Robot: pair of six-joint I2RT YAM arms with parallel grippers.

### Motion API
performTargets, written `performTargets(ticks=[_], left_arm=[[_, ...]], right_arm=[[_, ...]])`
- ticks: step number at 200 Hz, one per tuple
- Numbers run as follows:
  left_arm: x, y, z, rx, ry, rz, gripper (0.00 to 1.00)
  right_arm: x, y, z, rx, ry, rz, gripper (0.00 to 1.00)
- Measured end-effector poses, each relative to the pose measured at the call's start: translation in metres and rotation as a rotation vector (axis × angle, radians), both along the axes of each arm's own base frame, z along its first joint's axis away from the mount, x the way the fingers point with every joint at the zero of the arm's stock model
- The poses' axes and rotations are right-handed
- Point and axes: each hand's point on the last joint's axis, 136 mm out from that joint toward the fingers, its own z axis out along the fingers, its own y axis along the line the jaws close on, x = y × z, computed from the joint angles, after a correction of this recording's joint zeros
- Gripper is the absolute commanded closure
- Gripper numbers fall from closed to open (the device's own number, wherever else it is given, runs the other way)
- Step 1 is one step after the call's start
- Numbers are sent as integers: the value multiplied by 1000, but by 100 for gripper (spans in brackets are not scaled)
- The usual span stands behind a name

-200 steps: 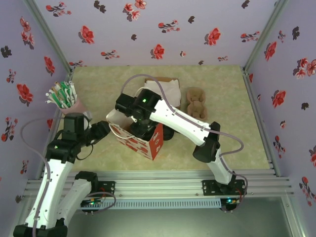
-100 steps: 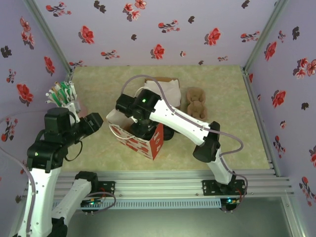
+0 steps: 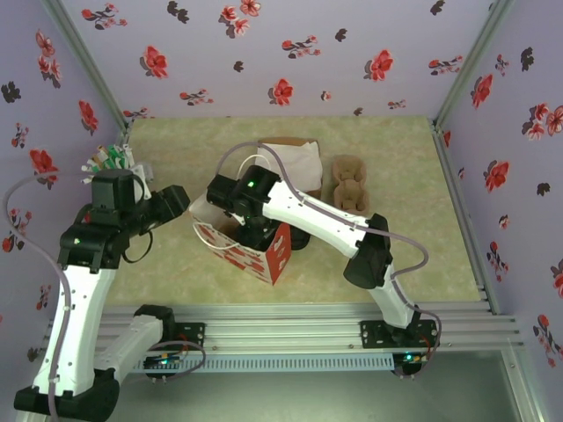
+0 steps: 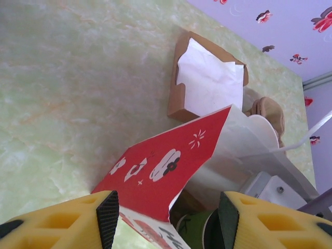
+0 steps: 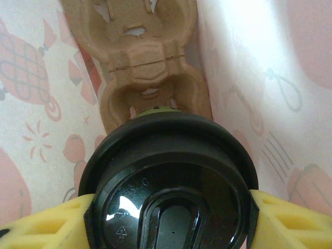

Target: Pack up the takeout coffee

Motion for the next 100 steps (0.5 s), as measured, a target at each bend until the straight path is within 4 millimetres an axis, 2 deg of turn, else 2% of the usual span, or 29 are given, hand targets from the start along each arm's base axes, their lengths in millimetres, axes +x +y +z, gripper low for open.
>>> performTargets(ticks=[71,100], left_arm=[[10,-2,6,-7,-36,-4,45],[10,-2,1,-5,-26,-4,45]], right_arm=[[6,1,-11,8,19,-7,39],[7,3,-15,19,25,-1,39]])
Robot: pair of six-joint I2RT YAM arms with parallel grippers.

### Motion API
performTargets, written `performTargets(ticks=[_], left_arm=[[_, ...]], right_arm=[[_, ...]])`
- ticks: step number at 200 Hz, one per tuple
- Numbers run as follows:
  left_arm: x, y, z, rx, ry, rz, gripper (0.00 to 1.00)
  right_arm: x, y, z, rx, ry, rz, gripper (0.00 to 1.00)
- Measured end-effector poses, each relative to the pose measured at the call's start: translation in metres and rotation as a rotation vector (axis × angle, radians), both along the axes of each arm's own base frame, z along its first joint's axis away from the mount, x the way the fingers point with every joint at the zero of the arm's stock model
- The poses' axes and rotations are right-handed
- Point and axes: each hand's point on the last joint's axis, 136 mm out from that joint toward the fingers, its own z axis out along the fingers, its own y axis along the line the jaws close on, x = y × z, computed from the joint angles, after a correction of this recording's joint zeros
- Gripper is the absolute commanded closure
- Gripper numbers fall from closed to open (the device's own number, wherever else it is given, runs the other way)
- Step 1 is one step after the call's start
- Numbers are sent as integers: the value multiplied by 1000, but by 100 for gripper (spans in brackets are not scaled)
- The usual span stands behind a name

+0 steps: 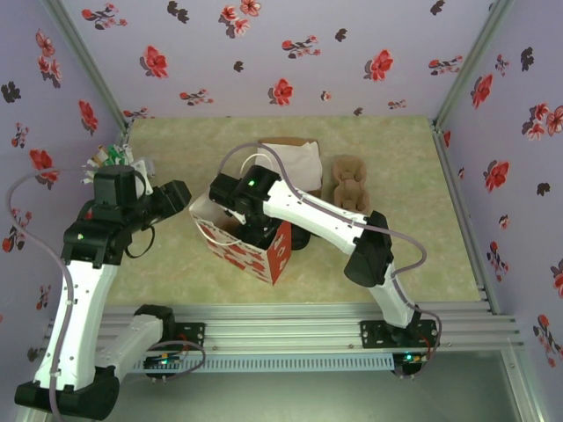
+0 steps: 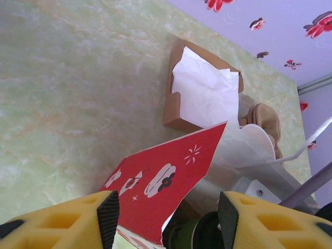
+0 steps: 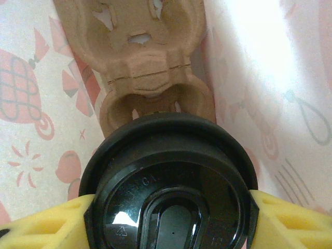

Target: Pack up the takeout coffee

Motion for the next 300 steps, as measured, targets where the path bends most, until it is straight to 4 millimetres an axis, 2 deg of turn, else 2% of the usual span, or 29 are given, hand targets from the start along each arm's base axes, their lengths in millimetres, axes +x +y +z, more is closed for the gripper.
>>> performTargets(ticks=[172,245,300], left_arm=[[1,-3,-8,-10,9,-15,45],[-1,-4,-20,-8,37,-19,46],[-5,-5,-16,-21,24,-26,45]], right_arm=[[7,4,-9,46,-4,5,39],[6,4,-8,52,-5,22,40],[5,1,0,85,-24,23,40]])
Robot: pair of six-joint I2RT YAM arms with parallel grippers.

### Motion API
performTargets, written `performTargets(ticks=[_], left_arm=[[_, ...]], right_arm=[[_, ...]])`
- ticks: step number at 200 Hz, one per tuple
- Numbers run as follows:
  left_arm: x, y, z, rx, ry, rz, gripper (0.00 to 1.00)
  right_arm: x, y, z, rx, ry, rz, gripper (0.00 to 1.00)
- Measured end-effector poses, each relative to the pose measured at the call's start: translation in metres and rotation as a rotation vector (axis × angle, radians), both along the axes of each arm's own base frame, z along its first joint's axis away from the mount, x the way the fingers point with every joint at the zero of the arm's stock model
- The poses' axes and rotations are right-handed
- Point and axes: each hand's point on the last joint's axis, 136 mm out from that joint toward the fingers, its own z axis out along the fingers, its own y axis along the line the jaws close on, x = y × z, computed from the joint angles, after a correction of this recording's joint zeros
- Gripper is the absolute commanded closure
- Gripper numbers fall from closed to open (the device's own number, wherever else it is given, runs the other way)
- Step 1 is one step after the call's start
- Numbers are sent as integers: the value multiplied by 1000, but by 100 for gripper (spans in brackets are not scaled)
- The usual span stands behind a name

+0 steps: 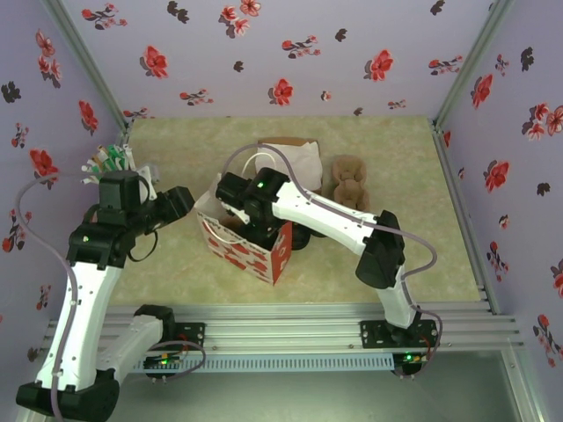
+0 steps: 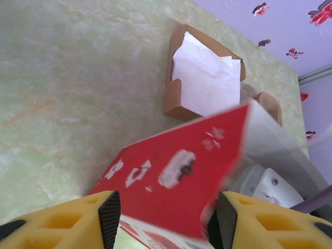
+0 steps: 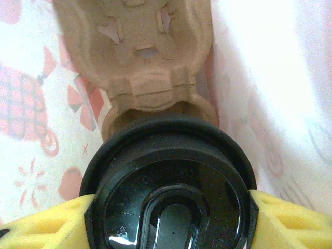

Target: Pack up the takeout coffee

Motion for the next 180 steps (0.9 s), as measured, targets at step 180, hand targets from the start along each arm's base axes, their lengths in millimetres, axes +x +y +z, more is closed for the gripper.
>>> performTargets(ticks=[180], left_arm=[[5,-23,-12,-14,44,-80,44]], right_arm=[[2,3,-7,21,-11,0,40]])
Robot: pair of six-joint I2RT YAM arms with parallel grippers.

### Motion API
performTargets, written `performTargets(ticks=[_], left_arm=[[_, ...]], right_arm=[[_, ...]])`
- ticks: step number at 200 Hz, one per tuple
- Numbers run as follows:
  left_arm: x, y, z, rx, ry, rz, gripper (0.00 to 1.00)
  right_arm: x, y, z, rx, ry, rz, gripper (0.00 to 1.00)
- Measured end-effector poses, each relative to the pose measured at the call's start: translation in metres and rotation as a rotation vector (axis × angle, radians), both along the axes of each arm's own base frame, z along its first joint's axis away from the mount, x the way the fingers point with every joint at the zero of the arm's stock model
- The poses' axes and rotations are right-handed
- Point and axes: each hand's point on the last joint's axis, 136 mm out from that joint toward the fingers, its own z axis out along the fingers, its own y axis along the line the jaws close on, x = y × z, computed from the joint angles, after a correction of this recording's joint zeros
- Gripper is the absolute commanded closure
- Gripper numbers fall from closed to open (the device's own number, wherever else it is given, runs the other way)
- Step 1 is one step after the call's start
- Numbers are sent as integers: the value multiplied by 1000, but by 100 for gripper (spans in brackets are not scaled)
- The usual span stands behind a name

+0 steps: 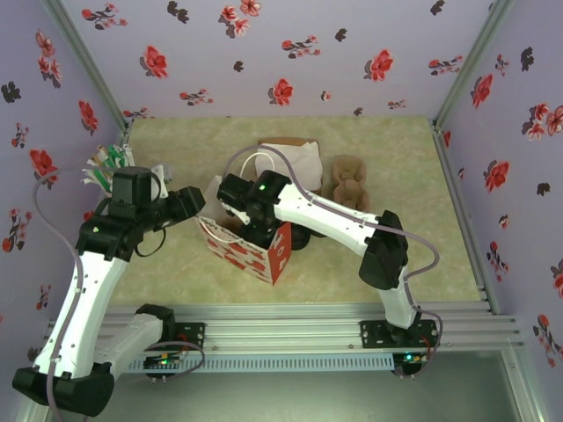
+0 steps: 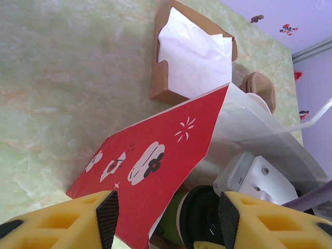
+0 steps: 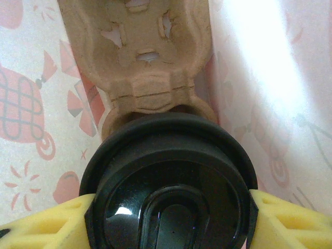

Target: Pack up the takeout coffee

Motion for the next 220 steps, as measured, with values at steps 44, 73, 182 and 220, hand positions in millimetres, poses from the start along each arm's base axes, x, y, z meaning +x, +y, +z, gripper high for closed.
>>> performTargets(ticks=[44,73,182,220], left_arm=[[0,0,0,0,0,0,44],[0,0,0,0,0,0,44],[1,0,-1,3,3,3,44],[1,0,-1,3,4,3,44]], right_arm=[[0,0,-3,1,0,0,40],[0,0,-3,0,0,0,39],[-3,-5,2,-20,12,-3,39],[-2,-4,1,-25,15,-5,40]])
